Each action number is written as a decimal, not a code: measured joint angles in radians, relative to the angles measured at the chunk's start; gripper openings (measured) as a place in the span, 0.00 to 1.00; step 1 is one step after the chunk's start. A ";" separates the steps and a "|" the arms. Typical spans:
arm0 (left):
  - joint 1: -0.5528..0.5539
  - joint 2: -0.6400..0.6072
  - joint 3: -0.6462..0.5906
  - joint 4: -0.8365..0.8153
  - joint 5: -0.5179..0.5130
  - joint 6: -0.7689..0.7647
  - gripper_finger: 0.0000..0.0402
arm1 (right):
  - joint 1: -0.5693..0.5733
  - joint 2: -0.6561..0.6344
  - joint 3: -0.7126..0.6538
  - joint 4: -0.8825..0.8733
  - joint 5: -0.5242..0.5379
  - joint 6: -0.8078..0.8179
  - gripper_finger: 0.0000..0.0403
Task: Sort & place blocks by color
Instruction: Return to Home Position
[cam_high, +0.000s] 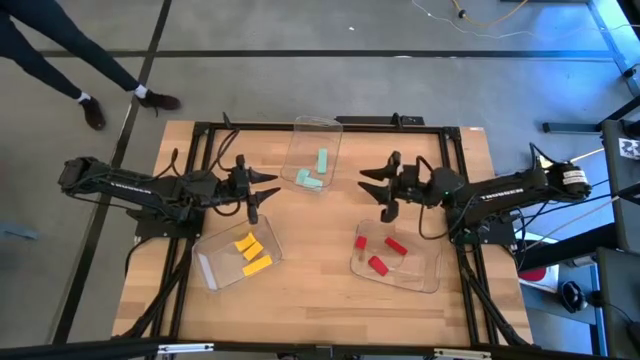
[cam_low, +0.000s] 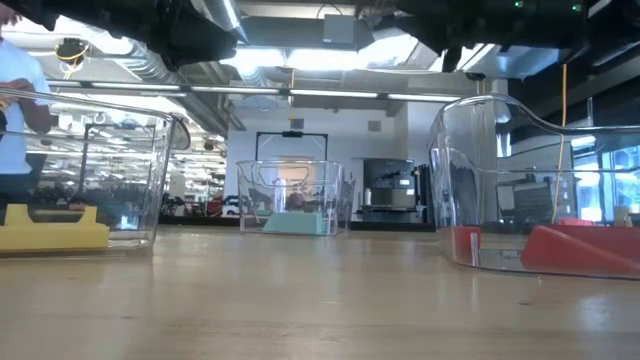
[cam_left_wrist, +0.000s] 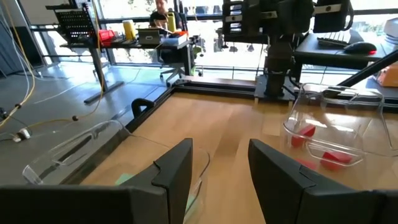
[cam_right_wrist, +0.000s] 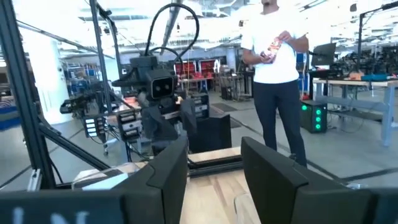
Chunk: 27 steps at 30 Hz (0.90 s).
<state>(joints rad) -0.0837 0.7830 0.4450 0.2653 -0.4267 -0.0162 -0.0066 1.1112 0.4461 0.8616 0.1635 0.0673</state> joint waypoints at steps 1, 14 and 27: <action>0.000 0.000 0.000 0.000 0.000 0.000 0.37 | 0.000 0.000 0.000 -0.001 0.000 0.000 0.38; 0.000 0.000 0.000 -0.003 -0.001 -0.011 0.37 | 0.000 0.006 0.000 -0.024 0.000 -0.019 0.38; 0.000 -0.024 0.000 -0.082 -0.002 -0.055 0.16 | 0.000 0.007 0.000 -0.029 0.000 0.029 0.38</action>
<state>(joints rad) -0.0837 0.7592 0.4450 0.1832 -0.4282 -0.0711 -0.0071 1.1179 0.4458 0.8330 0.1638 0.0963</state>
